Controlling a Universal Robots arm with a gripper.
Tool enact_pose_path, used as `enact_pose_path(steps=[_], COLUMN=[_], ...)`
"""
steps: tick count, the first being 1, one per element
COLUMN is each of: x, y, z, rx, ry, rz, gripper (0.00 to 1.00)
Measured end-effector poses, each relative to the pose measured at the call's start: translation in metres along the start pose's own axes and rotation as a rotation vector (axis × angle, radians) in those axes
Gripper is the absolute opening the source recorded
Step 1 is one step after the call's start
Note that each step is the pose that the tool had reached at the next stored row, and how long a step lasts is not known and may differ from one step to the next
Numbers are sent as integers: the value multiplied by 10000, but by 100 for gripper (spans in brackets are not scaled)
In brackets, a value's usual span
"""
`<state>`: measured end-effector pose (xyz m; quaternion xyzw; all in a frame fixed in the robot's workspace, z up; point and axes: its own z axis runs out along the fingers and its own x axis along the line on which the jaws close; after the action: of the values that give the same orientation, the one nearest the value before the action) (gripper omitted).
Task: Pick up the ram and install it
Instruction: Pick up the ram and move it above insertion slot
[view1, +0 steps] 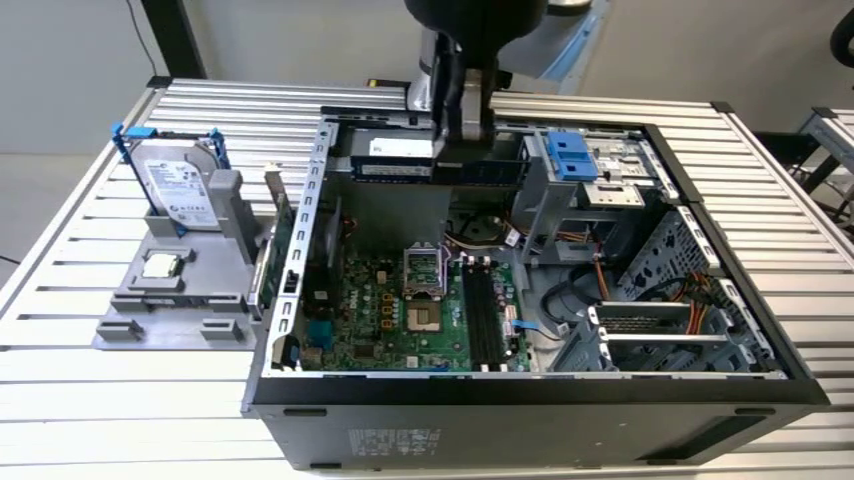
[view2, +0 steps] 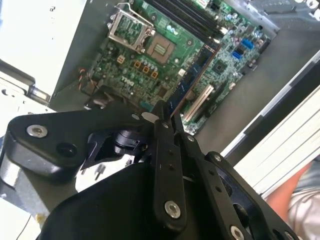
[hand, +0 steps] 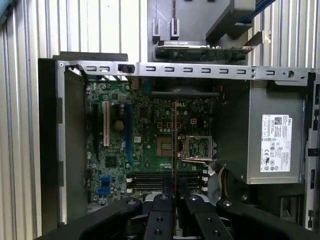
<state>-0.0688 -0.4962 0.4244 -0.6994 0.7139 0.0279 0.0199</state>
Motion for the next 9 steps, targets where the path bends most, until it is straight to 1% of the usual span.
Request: enact_pose_path(steps=[5, 9], x=[-4, -7], y=[-200, -338], z=[-2, -3], rx=[-2, -3], ry=[1, 1], rz=[1, 0], gripper=[0, 0])
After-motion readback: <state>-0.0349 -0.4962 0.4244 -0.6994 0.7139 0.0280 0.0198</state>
